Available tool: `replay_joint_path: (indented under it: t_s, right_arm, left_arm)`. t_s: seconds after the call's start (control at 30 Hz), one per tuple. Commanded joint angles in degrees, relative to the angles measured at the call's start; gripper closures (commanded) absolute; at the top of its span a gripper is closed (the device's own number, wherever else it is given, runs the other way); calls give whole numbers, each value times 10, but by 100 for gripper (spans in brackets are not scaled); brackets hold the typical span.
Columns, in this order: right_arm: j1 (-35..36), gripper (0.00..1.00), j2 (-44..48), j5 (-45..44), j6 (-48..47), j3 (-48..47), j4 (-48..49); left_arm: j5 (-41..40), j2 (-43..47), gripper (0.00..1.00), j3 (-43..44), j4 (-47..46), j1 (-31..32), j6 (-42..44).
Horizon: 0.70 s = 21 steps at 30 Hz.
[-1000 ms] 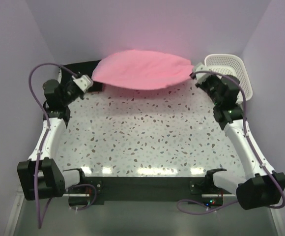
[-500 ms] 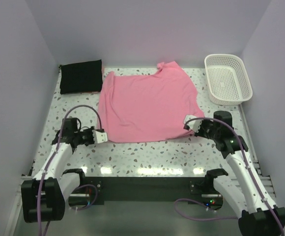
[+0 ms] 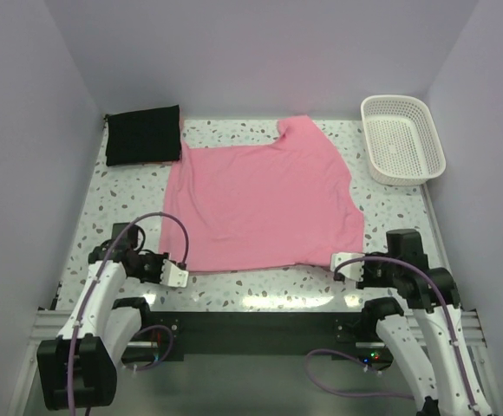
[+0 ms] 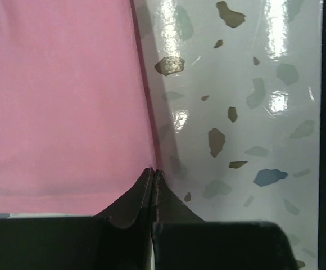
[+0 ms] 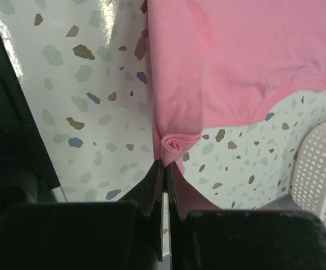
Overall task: Fold and stack the t-shirts
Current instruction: Flatten the tshirt out, then fold the tshirt
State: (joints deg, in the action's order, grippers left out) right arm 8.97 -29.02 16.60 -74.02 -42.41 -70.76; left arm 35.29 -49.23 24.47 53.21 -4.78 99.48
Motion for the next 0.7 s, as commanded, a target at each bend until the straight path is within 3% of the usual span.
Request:
replay_joint_path:
  t_s: [0.0,0.13,0.3,0.67]
  right_arm:
    - [-1,100,5,28,-32,-37,-79]
    - [-1,100,-24,41,-34,-68,-66]
    - [-1,100,-110,36,-26,-94,3]
    - [-2,100,-348,70,-89,-215,115]
  left_arm:
    - [-29,-16,100,47,101,-1,65]
    - [2,-64,100,101,171,0,100]
    - [30,-132,100,156,127,-1,10]
    - [64,-231,100,243,80,-1,-54]
